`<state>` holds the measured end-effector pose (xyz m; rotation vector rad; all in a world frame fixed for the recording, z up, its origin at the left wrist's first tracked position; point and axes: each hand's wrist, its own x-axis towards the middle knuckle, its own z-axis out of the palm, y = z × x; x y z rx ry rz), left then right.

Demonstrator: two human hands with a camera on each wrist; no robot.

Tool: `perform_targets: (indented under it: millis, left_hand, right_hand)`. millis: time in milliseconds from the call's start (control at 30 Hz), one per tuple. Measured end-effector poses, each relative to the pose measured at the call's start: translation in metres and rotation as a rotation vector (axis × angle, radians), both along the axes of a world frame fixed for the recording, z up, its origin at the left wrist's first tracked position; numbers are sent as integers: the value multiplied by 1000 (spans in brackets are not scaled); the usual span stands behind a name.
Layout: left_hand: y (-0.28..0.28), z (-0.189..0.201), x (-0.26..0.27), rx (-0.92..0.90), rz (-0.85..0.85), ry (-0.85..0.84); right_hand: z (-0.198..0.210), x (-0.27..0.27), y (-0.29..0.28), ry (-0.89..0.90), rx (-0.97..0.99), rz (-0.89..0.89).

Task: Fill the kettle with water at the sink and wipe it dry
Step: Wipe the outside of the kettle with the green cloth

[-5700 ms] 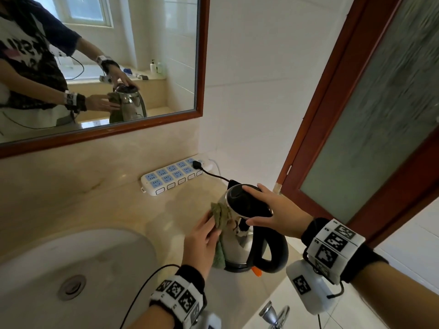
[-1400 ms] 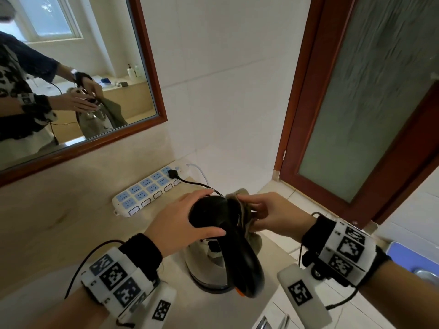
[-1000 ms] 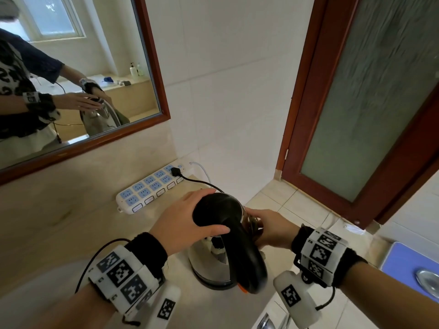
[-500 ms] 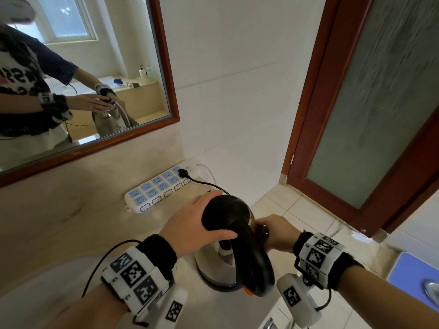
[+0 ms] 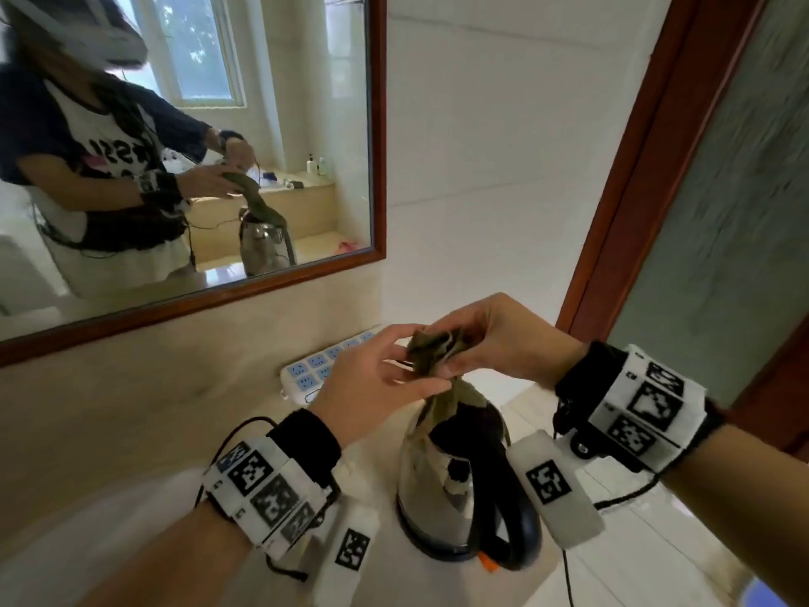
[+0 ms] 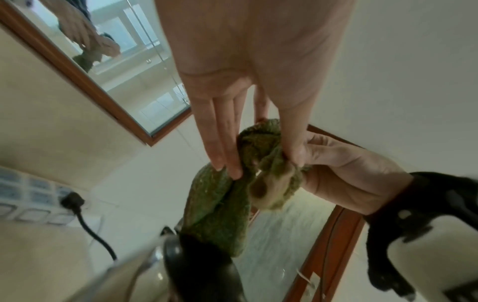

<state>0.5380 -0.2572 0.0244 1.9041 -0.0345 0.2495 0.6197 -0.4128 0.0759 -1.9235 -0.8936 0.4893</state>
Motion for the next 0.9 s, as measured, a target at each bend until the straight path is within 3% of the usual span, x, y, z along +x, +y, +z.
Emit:
perform_targets:
  millis: [200, 433, 567, 767, 900]
  left_hand:
    - [81, 16, -67, 38, 312, -112]
    - [201, 19, -193, 229, 739, -126]
    - [274, 19, -268, 133, 840, -121]
    - [393, 10, -366, 235, 1047, -112]
    - [454, -9, -404, 249, 1134, -63]
  right_hand:
    - [14, -39, 100, -68, 7, 213]
    - [18, -122, 253, -167, -21, 491]
    - [10, -188, 353, -314, -26, 623]
    - [8, -276, 482, -394, -64, 806]
    - [-15, -313, 552, -408, -45, 843]
